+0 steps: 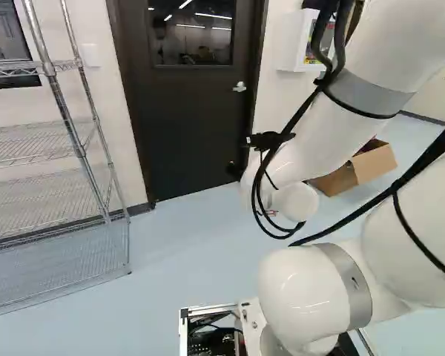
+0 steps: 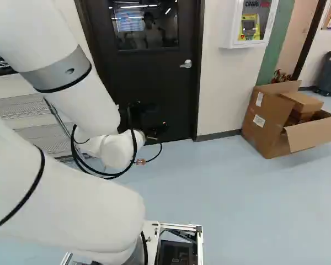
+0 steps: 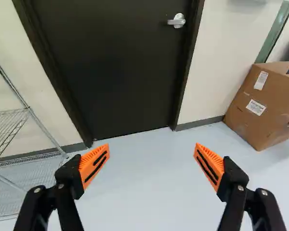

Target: Open the door and move inside

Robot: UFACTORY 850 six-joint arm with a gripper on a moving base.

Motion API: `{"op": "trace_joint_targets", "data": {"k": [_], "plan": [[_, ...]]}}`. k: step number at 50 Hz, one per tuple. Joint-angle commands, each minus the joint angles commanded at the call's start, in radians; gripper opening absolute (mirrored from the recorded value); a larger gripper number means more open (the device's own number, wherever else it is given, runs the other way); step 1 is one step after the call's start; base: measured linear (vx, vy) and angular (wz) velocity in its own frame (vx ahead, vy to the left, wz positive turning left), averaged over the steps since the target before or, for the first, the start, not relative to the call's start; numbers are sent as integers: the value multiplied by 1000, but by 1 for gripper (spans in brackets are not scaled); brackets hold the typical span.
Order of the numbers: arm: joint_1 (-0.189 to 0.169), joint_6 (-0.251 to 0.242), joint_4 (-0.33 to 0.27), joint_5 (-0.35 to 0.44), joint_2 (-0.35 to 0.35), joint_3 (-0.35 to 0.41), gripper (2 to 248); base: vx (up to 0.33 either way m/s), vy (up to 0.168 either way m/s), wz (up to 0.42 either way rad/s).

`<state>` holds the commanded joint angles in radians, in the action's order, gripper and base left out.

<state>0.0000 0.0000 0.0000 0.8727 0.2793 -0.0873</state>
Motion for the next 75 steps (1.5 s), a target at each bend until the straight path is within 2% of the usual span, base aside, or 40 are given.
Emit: {"op": "trace_joint_targets", "data": {"k": [63,75], "plan": [[0,0,0,0,0,0,247,247,-71,-3],[0,0,0,0,0,0,247,242,-63,125]]}}
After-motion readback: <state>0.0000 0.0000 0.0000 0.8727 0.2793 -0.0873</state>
